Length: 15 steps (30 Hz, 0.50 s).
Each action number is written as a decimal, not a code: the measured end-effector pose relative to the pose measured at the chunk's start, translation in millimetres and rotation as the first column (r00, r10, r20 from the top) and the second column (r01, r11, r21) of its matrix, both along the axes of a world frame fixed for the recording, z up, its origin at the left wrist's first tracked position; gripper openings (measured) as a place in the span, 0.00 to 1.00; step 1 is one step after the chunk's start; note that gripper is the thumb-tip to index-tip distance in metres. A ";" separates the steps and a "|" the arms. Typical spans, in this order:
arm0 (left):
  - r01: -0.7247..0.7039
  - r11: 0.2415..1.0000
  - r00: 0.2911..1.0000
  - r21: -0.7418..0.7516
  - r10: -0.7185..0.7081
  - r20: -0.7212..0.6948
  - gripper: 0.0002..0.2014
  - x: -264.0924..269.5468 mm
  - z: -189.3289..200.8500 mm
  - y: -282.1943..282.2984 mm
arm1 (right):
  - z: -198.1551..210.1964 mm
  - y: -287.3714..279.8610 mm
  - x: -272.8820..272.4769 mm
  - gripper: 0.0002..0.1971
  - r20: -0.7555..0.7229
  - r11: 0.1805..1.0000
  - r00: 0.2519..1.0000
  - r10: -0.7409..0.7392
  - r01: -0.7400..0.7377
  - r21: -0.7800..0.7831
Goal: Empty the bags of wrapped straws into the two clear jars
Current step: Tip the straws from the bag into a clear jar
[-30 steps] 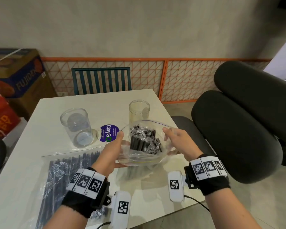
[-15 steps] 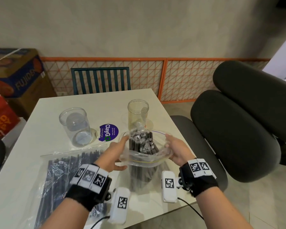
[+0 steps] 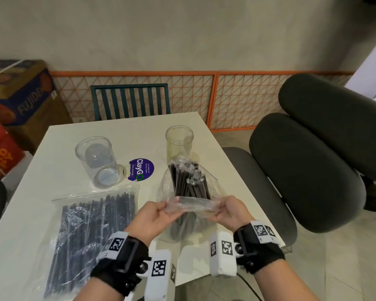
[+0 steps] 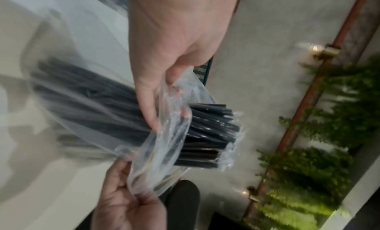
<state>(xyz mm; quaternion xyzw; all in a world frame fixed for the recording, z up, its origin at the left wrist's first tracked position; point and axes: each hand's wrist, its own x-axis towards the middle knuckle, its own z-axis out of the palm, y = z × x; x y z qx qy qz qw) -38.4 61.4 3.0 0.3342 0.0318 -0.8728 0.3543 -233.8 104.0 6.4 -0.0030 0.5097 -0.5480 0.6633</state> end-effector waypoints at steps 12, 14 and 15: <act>0.378 0.903 0.669 -0.205 -0.113 0.735 0.19 -6.0 14.0 -9.8 | 22.6 -15.8 -3.1 0.15 -0.808 0.952 0.576 0.121 -0.299 -0.070; 0.369 0.915 0.693 -0.164 -0.153 0.705 0.11 -7.3 7.1 -14.1 | 15.3 -21.0 -6.6 0.13 -0.566 0.985 0.813 0.136 -0.171 -0.009; 0.358 0.926 0.716 -0.122 -0.188 0.672 0.06 -8.1 2.5 -16.0 | 7.3 -23.0 -8.8 0.13 -0.416 0.991 0.900 0.128 -0.129 0.026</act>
